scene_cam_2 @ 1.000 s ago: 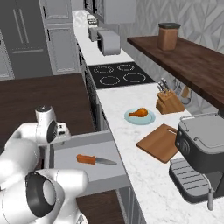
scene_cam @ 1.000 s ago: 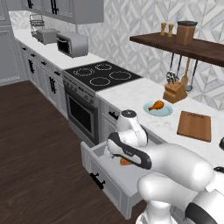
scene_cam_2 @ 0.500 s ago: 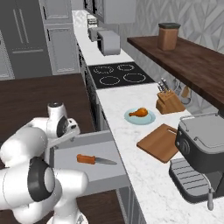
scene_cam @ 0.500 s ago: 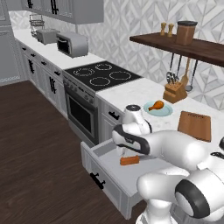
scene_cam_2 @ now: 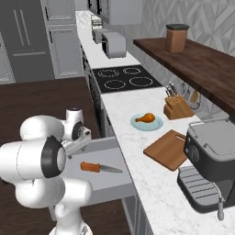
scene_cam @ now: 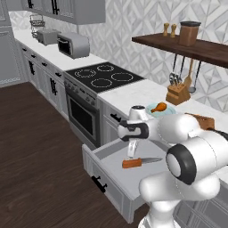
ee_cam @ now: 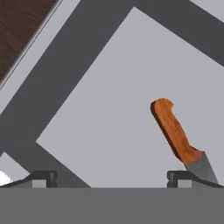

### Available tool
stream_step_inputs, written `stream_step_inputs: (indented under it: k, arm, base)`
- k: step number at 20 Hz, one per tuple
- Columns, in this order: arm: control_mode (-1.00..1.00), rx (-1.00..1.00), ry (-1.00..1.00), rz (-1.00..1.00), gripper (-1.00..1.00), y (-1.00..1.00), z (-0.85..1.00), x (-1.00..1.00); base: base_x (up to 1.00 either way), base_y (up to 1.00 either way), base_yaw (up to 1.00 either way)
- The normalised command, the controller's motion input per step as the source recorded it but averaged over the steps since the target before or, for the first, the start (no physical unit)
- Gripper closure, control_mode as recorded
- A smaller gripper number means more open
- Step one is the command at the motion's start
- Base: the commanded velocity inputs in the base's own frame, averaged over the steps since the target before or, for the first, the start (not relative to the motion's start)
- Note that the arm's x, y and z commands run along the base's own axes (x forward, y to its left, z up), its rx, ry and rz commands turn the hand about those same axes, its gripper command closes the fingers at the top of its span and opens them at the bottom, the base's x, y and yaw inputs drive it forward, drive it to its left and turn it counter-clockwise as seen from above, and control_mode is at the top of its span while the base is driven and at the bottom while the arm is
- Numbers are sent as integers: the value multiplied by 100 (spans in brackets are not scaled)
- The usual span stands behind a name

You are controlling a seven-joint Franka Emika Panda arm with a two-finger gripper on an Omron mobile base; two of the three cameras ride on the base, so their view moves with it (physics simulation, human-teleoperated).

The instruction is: Pick up the knife from the drawer and place it on the cutting board. Then place the meat from the plate to the cutting board.

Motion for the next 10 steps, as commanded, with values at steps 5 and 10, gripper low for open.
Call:
stream_step_inputs:
  k: [5,10]
  arm:
    - [-100,-10,5,0,-100,5,-23,2]
    - [-100,-2,-3,3,-100,-4,-45,0]
  base:
    - [0,0,0]
    - [0,0,0]
